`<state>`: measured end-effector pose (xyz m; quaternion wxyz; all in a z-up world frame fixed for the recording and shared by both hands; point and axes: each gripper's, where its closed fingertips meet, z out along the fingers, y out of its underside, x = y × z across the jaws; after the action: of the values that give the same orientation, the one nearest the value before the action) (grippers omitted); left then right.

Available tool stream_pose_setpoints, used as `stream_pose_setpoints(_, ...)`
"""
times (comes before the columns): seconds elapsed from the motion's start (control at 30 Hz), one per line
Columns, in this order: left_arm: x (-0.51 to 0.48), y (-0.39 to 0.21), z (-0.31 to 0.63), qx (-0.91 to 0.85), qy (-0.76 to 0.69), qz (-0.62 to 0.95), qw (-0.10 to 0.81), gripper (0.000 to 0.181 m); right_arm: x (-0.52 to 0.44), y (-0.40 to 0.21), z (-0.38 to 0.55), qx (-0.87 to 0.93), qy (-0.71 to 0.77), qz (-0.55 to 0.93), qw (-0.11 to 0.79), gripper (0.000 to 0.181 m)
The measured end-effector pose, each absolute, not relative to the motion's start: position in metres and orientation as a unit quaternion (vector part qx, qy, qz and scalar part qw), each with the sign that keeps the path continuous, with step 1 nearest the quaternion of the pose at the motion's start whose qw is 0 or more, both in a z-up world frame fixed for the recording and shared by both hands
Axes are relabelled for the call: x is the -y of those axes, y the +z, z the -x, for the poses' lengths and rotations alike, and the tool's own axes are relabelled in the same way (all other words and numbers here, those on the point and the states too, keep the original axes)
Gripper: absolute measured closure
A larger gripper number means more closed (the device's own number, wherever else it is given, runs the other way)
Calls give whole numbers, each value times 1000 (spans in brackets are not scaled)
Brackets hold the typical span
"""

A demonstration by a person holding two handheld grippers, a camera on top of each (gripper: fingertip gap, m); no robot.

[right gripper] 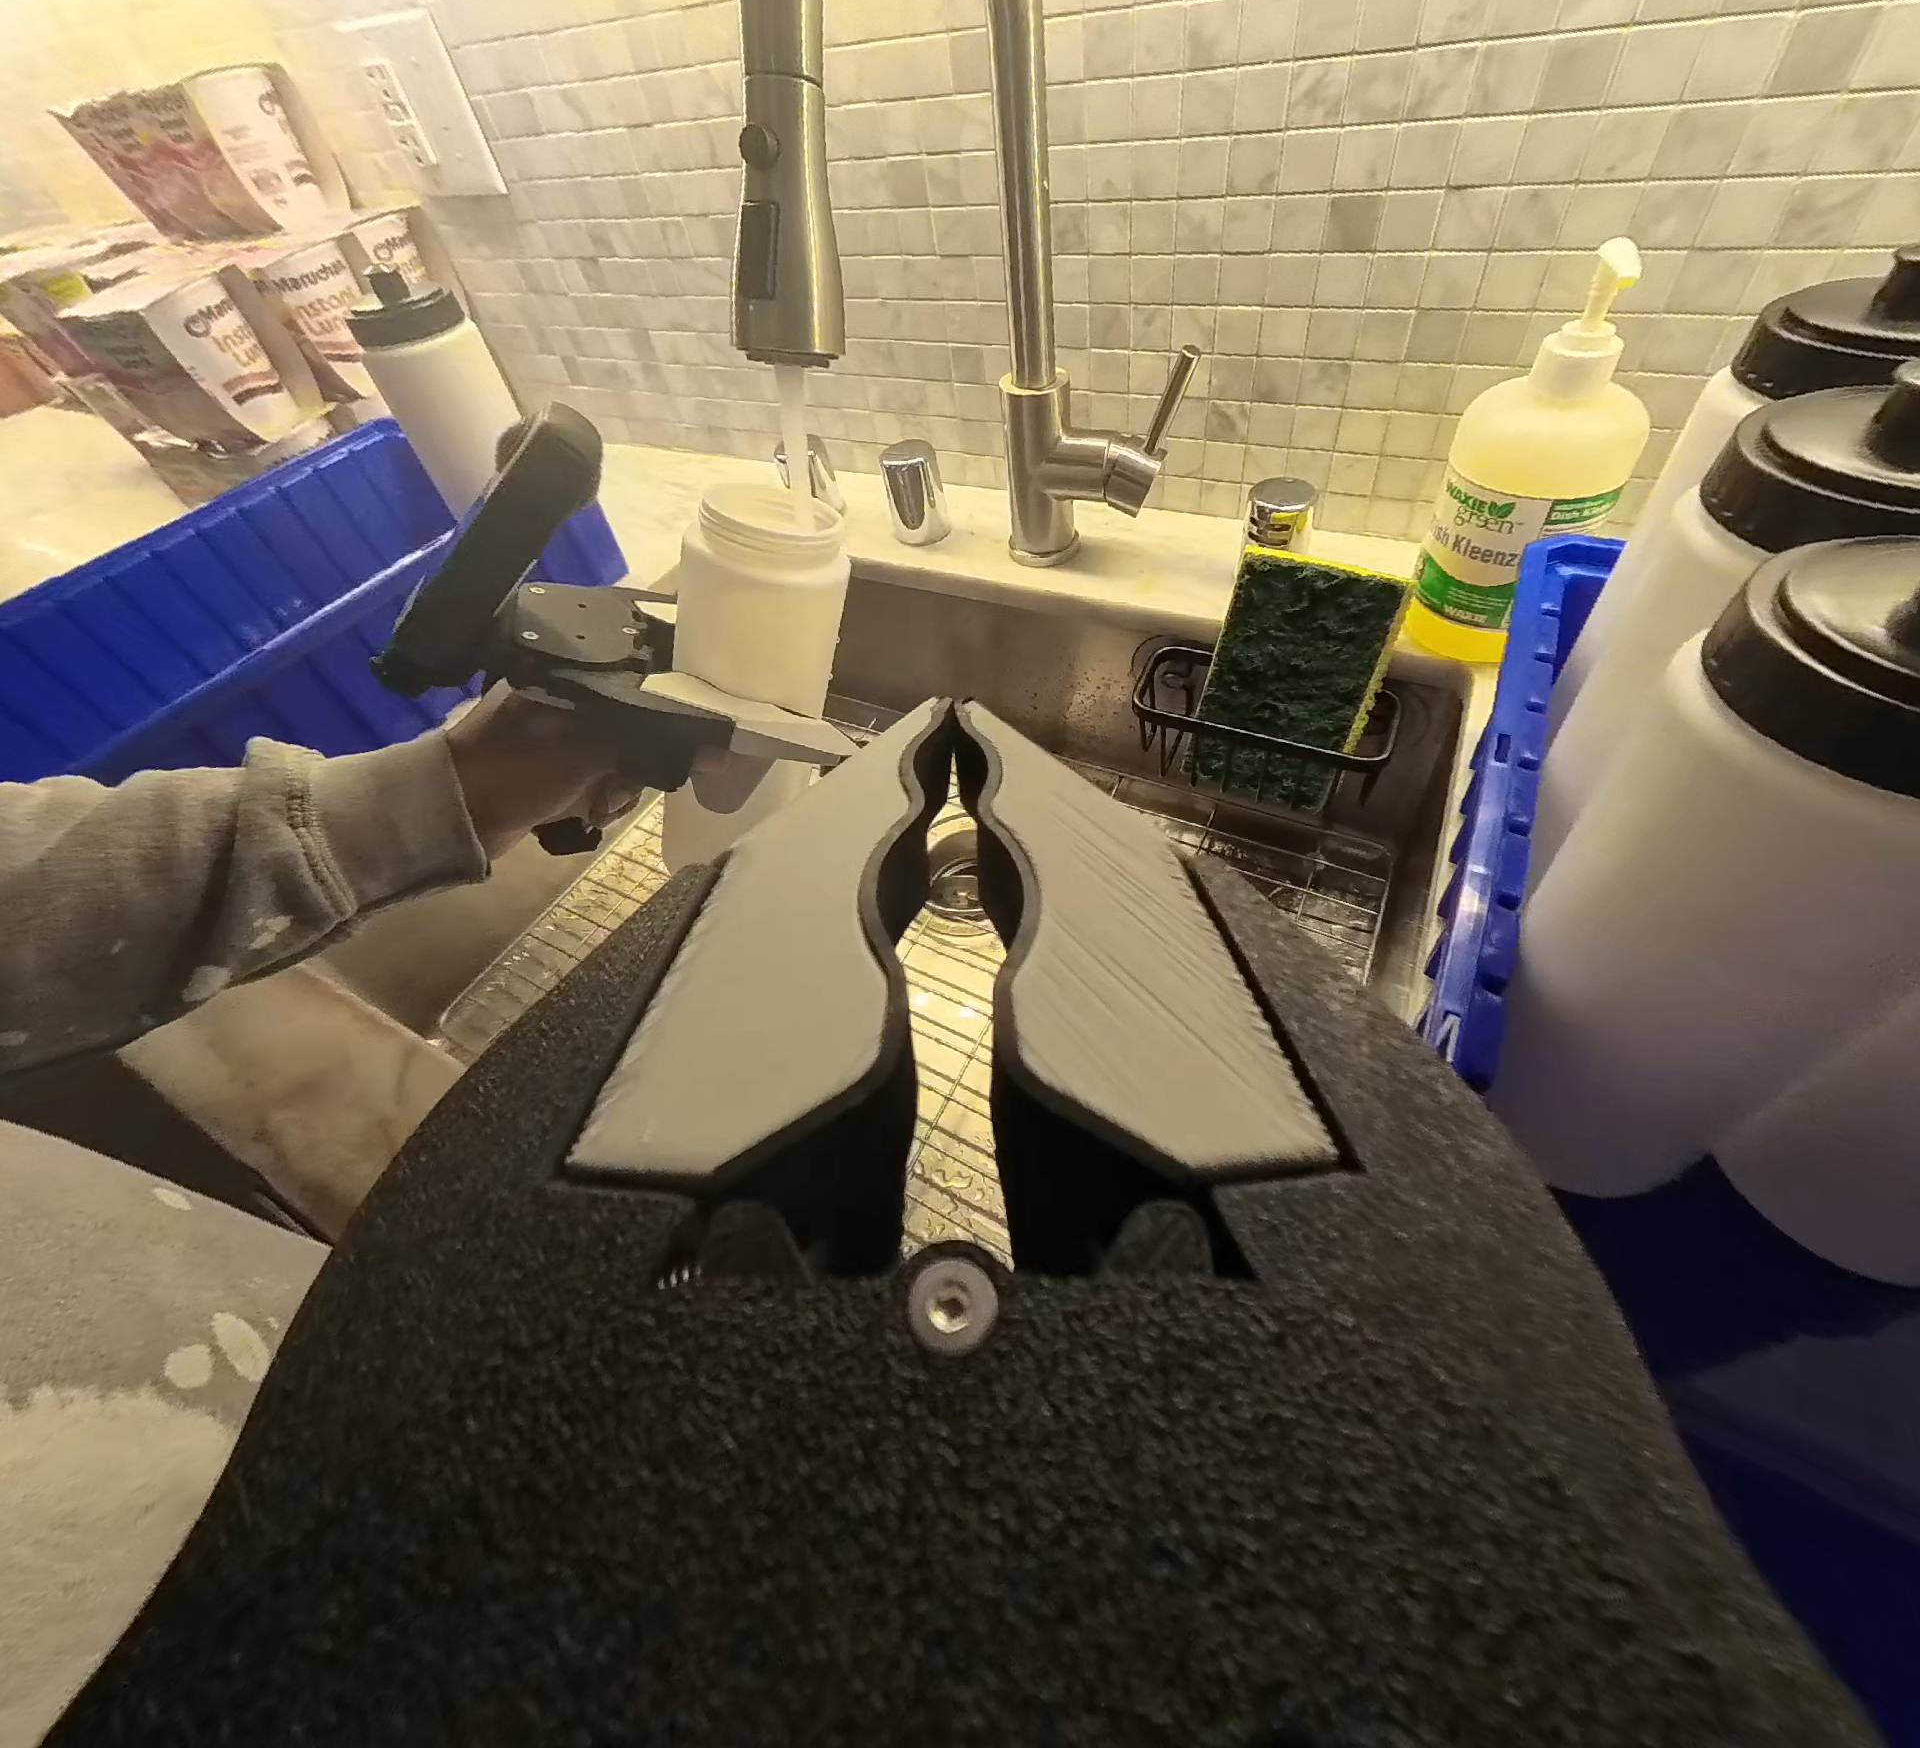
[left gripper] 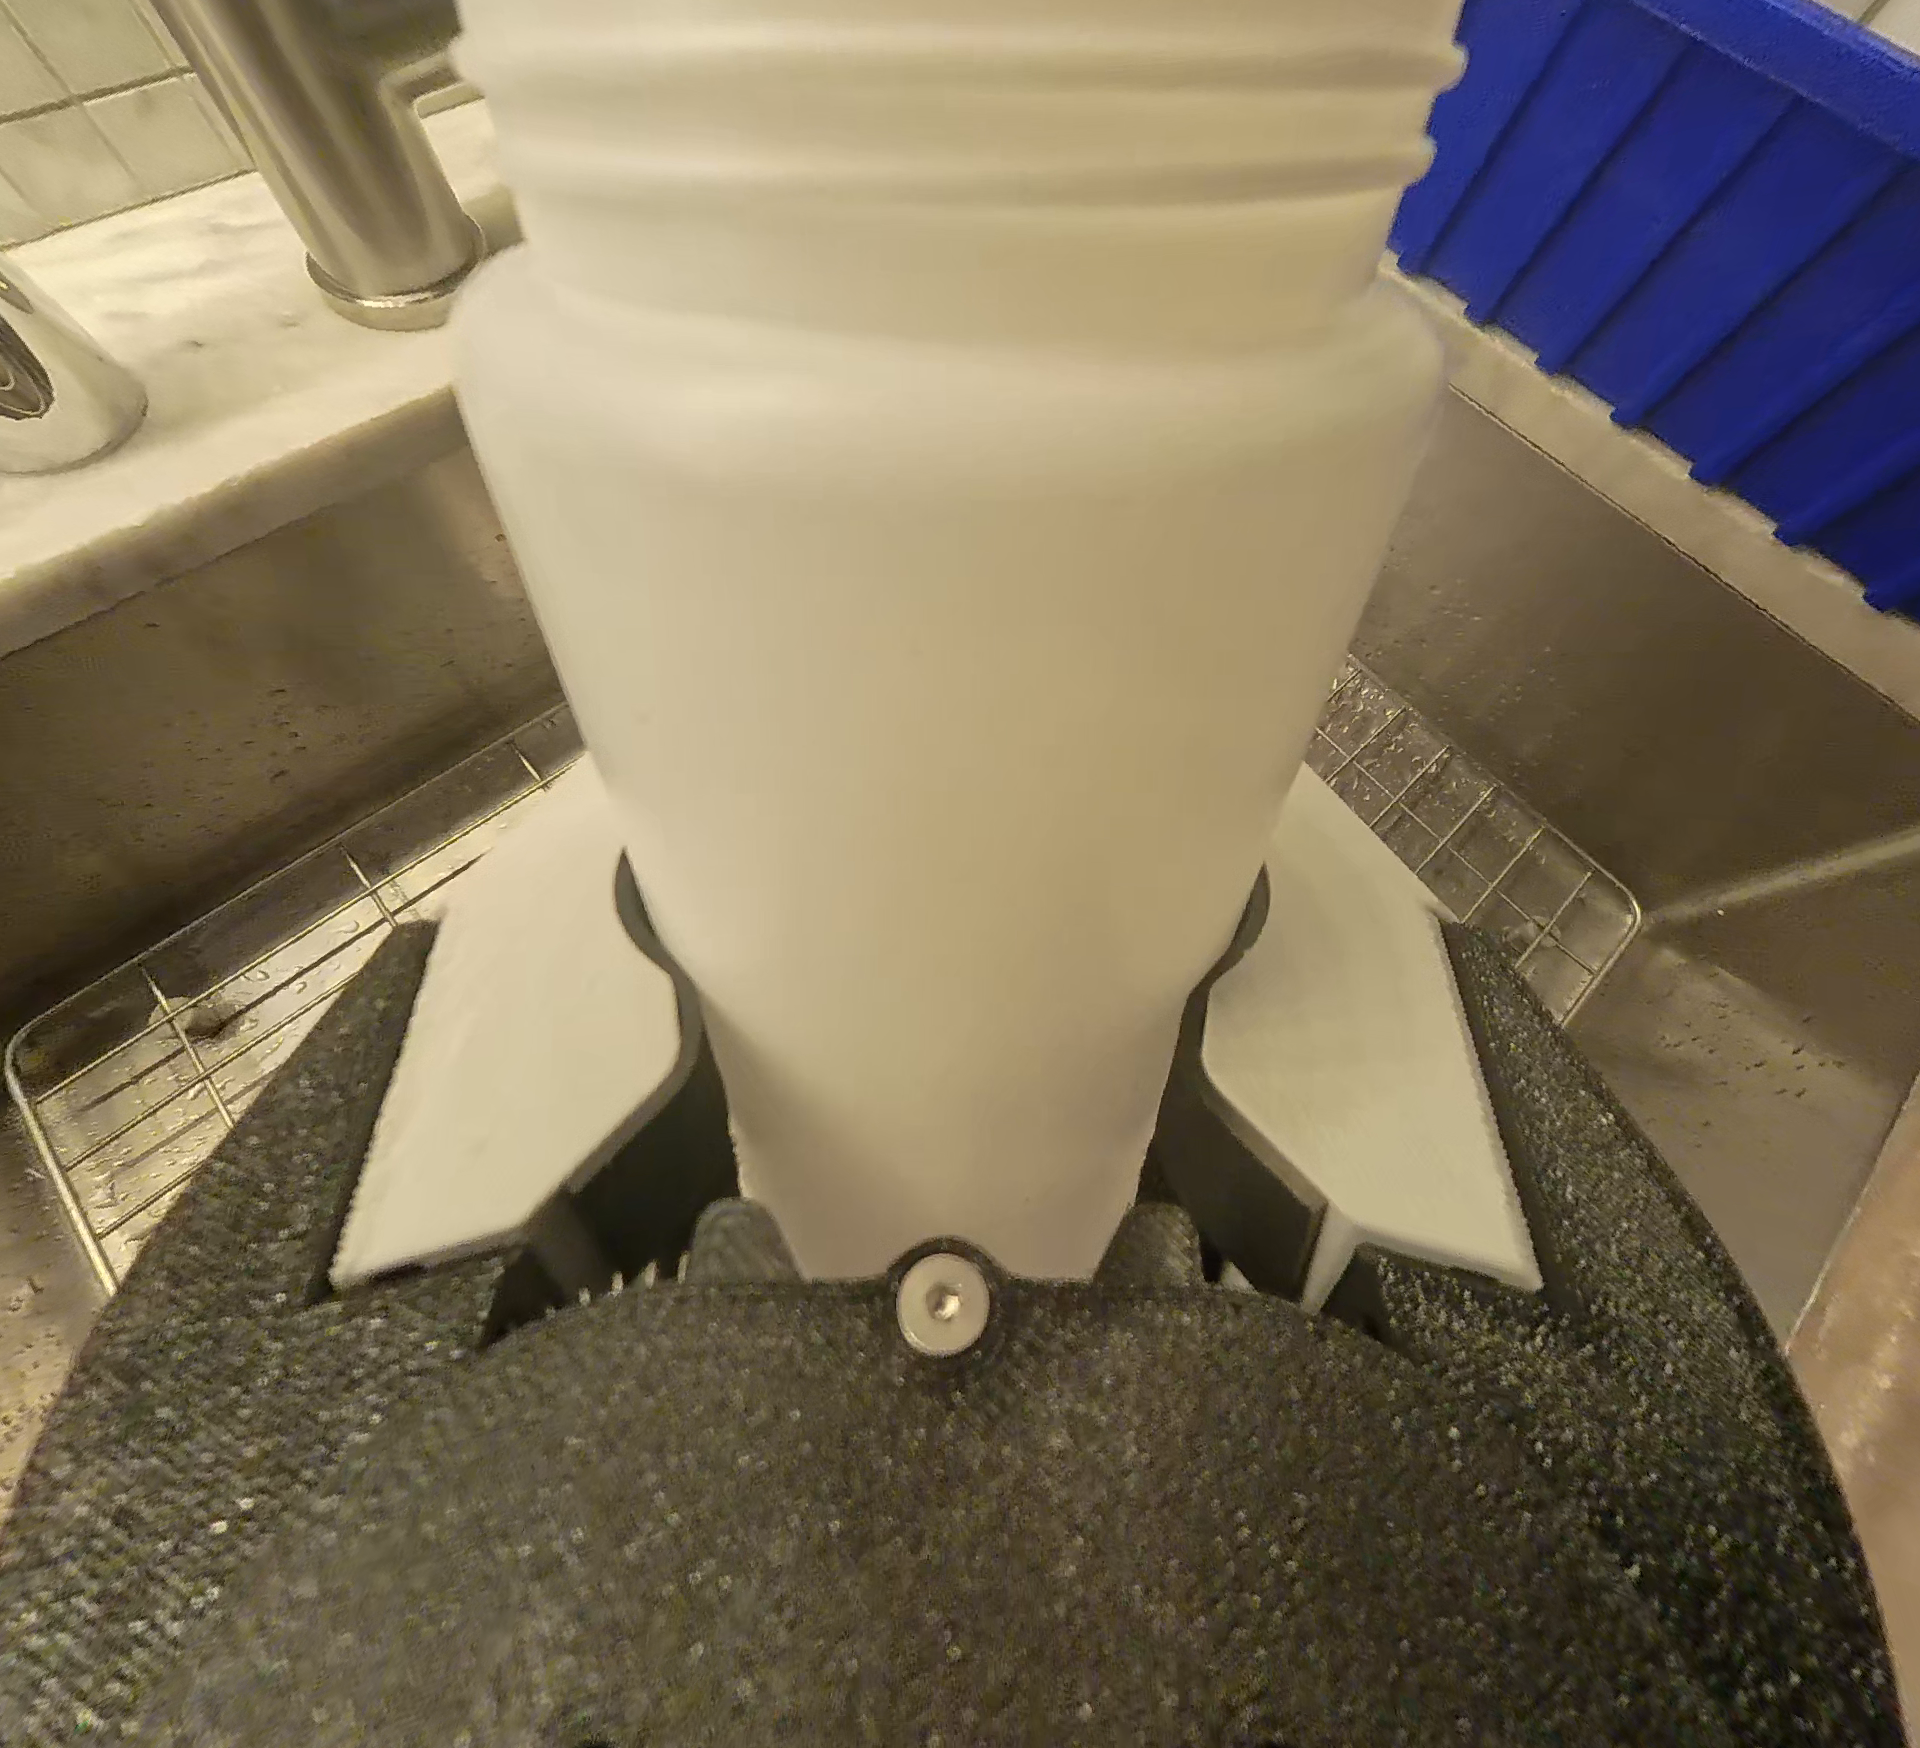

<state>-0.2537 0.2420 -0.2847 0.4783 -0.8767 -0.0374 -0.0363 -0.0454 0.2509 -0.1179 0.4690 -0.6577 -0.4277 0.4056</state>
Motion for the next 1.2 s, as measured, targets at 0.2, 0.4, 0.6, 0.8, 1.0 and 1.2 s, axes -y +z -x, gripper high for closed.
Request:
stream_pose_setpoints(0.2, -242, -284, 250, 41, -38, 874, 483, 77, -254, -121, 47, 434, 404, 660, 462, 181)
stream_pose_setpoints(0.4, -242, -285, 247, 42, -40, 873, 484, 77, -253, -122, 50, 444, 403, 658, 456, 181)
stream_pose_setpoints(0.6, -244, -285, 247, 44, -42, 873, 484, 77, -250, -125, 50, 449, 400, 659, 452, 181)
stream_pose_setpoints(0.8, -245, -285, 249, 46, -43, 872, 486, 77, -246, -128, 49, 452, 399, 661, 447, 181)
stream_pose_setpoints(1.0, -245, -283, 249, 46, -43, 870, 489, 77, -243, -133, 51, 458, 399, 661, 440, 181)
stream_pose_setpoints(1.2, -244, -285, 249, 47, -43, 871, 486, 77, -241, -135, 53, 461, 400, 661, 437, 181)
